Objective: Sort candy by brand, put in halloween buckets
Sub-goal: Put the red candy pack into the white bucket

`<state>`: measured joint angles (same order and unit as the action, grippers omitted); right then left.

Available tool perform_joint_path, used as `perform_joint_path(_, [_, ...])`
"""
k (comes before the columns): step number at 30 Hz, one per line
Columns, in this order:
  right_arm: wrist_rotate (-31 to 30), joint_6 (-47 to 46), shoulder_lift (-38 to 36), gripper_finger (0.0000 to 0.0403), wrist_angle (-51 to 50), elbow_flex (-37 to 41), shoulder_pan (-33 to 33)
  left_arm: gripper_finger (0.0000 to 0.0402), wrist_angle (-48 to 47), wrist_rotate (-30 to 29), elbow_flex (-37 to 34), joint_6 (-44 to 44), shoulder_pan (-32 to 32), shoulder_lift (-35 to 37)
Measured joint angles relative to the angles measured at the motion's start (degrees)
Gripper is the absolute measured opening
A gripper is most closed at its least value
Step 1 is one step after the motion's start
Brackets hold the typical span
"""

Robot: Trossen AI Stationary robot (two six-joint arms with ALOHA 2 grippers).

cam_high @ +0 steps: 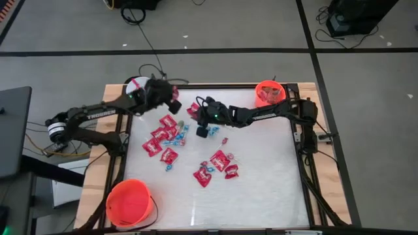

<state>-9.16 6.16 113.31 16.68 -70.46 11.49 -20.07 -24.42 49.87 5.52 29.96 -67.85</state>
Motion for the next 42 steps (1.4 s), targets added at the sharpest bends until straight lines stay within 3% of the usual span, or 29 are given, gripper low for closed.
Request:
perform_joint_path(6, [-2.6, -2.94, 1.82, 0.0142, -1.13, -0.09, 1.22, 0.0017, -9.51, -0.34, 2.97, -2.56, 11.08, 0.04])
perform_joint_path(11, [0.78, -3.62, 1.88, 0.0148, -1.92, -0.07, 2.15, 0.002, -14.8, 1.94, 2.95, -1.9, 20.13, 0.04])
perform_joint_path(19, [3.3, -4.42, 1.88, 0.0152, -2.24, -0.07, 3.11, 0.0079, -17.81, -0.47, 2.95, -1.9, 23.19, 0.04])
perform_joint_path(22, [7.23, -4.87, 1.97, 0.0165, -2.09, -0.07, 4.22, 0.0117, -20.08, -2.29, 2.92, -0.91, 23.27, 0.04])
perform_joint_path(29, [8.35, -14.3, 5.53, 0.0223, -5.59, -1.98, 6.59, 0.0189, -18.81, -2.19, 3.8, 0.58, 20.27, 0.44])
perform_joint_path(34, [7.37, -18.18, 10.06, 0.0246, -15.0, -9.56, 7.47, 0.0197, -13.72, 3.8, 4.69, -0.2, 13.15, 1.56])
perform_joint_path(42, [6.89, -16.99, 14.76, 0.0237, -40.36, -26.47, 7.14, 0.0198, -12.22, 3.47, 5.83, 0.48, 3.68, 1.89])
